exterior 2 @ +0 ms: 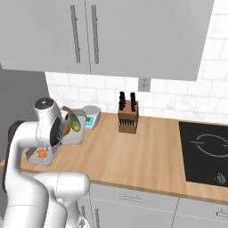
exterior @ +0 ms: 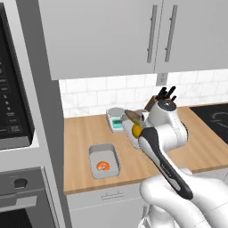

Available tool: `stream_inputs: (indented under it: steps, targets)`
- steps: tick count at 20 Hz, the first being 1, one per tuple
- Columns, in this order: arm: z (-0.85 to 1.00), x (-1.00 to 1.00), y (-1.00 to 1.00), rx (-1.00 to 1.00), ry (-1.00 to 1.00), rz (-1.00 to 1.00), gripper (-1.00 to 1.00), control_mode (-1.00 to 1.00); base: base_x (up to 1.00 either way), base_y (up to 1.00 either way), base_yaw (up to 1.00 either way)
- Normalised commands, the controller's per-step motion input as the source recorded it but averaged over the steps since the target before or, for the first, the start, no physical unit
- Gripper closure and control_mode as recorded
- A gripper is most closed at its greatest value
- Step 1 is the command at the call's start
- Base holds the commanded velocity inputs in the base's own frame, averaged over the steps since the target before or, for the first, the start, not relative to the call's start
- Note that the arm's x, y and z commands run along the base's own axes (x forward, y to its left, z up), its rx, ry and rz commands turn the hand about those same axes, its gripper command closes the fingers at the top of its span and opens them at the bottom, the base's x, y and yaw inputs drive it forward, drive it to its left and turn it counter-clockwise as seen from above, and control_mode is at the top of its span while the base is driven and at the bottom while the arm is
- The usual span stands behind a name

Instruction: Take the meat container that has the shrimp and place it on the second highest rack of the freezer. Then take the vegetable container that has the lemon and cucumber and place it on the highest rack of the freezer.

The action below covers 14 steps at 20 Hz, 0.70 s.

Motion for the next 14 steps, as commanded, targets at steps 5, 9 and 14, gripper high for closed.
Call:
stream_inputs:
  steps: [5, 9, 14]
  targets:
    - [0.57, -0.61, -0.15, 0.0, -0.09, 0.14, 1.0, -1.0, 0.0, 0.0, 0.0]
    - [0.59, -0.48, -0.04, 0.0, 0.0, 0.06, 1.0, -1.0, 0.0, 0.0, 0.0]
    - [0.22, -0.41, 0.0, 0.0, 0.0, 0.0, 1.0, -1.0, 0.0, 0.0, 0.0]
